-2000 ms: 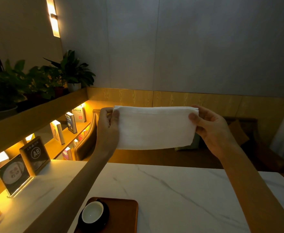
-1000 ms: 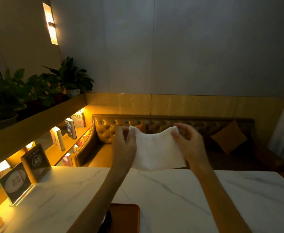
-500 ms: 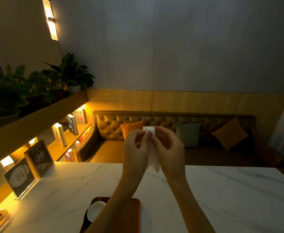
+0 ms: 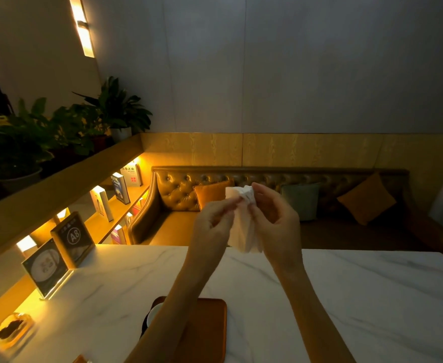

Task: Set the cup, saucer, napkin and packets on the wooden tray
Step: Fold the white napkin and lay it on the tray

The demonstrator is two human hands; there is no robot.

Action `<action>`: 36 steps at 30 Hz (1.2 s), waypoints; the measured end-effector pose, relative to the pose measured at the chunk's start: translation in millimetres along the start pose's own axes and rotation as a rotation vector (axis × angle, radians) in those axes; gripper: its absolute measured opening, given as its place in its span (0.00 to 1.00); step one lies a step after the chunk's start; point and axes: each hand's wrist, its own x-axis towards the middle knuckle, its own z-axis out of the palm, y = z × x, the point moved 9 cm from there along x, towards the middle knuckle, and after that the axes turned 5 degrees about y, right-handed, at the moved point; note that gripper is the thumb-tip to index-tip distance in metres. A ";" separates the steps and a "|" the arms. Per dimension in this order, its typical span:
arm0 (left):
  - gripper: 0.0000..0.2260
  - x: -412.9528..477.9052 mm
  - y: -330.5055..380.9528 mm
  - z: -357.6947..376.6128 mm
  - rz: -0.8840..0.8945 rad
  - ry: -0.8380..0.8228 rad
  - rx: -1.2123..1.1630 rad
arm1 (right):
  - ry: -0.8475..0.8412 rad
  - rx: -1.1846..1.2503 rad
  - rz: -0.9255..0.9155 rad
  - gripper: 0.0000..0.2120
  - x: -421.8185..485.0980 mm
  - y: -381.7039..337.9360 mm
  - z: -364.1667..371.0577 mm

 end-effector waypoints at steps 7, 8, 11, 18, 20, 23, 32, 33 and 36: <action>0.43 -17.7 -59.7 11.6 -0.703 -0.173 -0.616 | -0.185 0.380 0.315 0.24 2.6 19.4 -5.6; 0.45 -19.3 -62.3 13.1 -0.705 -0.204 -0.648 | -0.198 0.395 0.340 0.25 1.7 22.0 -6.7; 0.29 -14.5 -62.8 6.0 -0.586 -0.163 -0.617 | -0.183 0.442 0.406 0.23 -0.7 35.0 -11.9; 0.14 1.7 -49.3 -12.4 -0.340 -0.025 -0.274 | -0.283 0.367 0.581 0.26 -13.1 68.8 -14.1; 0.16 1.0 -52.1 -11.8 -0.376 -0.110 -0.228 | -0.249 0.358 0.587 0.26 -12.3 75.1 -17.2; 0.18 -11.6 -67.2 -1.6 -0.546 -0.351 -0.265 | -0.184 0.355 0.618 0.26 -11.3 84.9 -24.2; 0.19 -34.2 -85.0 -14.7 -0.621 -0.431 -0.342 | -0.452 0.259 0.709 0.29 -34.2 100.4 -17.3; 0.20 -34.5 -81.9 -16.9 -0.583 -0.433 -0.350 | -0.436 0.284 0.680 0.28 -33.3 96.4 -18.2; 0.16 -29.3 -66.2 -27.7 -0.398 -0.360 -0.314 | -0.380 0.235 0.478 0.21 -26.5 77.6 -22.1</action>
